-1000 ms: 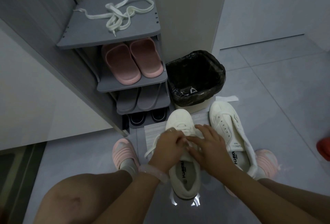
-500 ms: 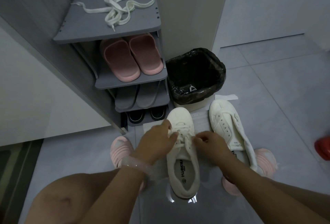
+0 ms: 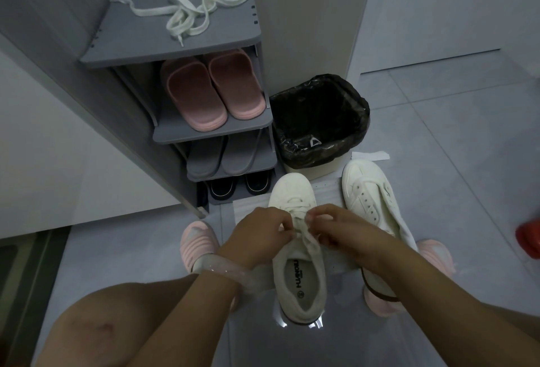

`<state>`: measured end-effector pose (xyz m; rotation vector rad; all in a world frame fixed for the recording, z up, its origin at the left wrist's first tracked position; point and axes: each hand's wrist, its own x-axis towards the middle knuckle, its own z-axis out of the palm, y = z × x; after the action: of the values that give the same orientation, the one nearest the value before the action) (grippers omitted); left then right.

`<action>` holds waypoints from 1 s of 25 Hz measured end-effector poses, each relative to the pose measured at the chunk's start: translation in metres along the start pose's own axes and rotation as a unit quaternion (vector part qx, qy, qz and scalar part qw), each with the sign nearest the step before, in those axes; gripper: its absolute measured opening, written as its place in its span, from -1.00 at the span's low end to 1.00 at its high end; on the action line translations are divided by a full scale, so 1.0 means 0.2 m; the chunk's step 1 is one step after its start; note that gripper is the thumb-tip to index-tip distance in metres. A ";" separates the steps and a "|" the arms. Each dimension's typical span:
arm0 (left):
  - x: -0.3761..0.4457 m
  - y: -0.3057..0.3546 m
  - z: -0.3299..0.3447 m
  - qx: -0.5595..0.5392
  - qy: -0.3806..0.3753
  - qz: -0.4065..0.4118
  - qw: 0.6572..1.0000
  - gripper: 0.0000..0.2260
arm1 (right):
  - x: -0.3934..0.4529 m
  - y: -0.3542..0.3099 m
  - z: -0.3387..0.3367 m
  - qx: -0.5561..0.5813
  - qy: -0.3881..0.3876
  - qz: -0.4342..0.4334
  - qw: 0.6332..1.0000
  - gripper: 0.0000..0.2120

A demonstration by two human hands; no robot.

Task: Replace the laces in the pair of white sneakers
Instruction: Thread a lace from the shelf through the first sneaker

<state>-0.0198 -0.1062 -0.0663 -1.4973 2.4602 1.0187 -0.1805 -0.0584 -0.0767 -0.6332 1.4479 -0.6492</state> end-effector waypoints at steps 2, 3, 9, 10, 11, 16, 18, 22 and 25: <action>0.00 -0.01 0.00 0.006 0.001 -0.008 1.000 -0.86 | -0.01 0.00 0.01 -0.251 0.018 -0.036 0.967 -0.86; 0.01 -0.01 0.00 0.008 0.000 -0.013 1.000 -0.86 | -0.01 0.00 0.01 -0.310 0.022 -0.056 0.949 -0.87; 0.02 -0.03 0.01 0.015 -0.025 -0.031 0.999 -0.85 | -0.05 -0.08 -0.10 0.057 0.050 -0.106 0.991 -0.84; 0.02 -0.03 0.02 0.017 -0.029 -0.031 0.999 -0.85 | -0.05 -0.07 -0.10 0.127 0.031 -0.088 0.988 -0.81; 0.03 -0.03 0.02 0.020 -0.033 -0.030 0.999 -0.85 | -0.04 -0.06 -0.08 0.195 0.009 -0.067 0.979 -0.79; 0.03 -0.03 0.02 0.021 -0.039 -0.025 0.999 -0.84 | -0.02 -0.04 -0.05 0.206 -0.006 -0.021 0.978 -0.88; 0.03 -0.03 0.02 0.014 -0.038 -0.023 0.999 -0.85 | -0.03 -0.05 -0.06 0.034 0.044 -0.023 0.998 -0.92; 0.03 -0.04 0.01 0.011 -0.039 -0.022 0.999 -0.85 | -0.04 -0.06 -0.09 -0.118 0.124 -0.033 0.985 -0.87; 0.03 -0.04 0.02 0.016 -0.039 -0.023 0.999 -0.85 | -0.05 -0.06 -0.11 -0.025 0.096 -0.015 0.995 -0.87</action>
<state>-0.0178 -0.1114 -0.0750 -1.4690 2.3652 1.0061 -0.2023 -0.0588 -0.0626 -0.6454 1.6405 -0.7156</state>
